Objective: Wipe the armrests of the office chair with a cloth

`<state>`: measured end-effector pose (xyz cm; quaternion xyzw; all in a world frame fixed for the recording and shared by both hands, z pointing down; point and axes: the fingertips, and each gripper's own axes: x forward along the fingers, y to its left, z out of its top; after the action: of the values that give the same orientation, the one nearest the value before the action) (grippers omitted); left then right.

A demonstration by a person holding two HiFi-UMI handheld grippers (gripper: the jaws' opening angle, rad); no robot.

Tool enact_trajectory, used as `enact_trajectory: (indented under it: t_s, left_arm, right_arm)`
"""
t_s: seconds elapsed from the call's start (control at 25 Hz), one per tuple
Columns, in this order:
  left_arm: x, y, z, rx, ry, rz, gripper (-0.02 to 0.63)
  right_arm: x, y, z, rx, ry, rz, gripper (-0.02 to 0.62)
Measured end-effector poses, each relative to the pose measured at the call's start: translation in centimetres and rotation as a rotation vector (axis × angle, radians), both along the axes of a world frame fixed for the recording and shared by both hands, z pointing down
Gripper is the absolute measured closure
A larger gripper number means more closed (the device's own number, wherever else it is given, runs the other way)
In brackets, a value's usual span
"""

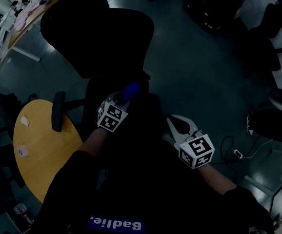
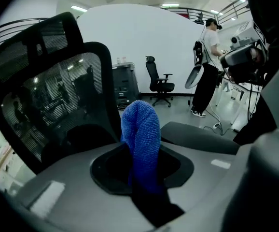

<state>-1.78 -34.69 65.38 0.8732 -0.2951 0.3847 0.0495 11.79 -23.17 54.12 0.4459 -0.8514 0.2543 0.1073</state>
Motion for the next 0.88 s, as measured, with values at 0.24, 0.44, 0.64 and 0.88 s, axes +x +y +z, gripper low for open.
enact_trajectory:
  t_s: [0.24,0.44,0.64,0.88]
  left_arm:
    - [4.7,-0.1,2.5,-0.007,-0.121,0.167,0.483]
    - [6.4,2.1,3.8,0.004,-0.207,0.299,0.483]
    - [6.2,4.7,3.7,0.000,-0.212,0.333,0.483]
    - [5.7,8.8,3.9,-0.007,-0.204,0.373,0.483]
  right_arm:
    - [1.9,1.2,1.0,-0.032,-0.008,0.041,0.591]
    - [2.7,1.8,1.3,-0.045,-0.019,0.054,0.591]
    - [2.1,2.2,1.5,-0.049,-0.035,0.051,0.591]
    - [-0.3,2.8,1.4,-0.047,-0.028,0.020,0.591]
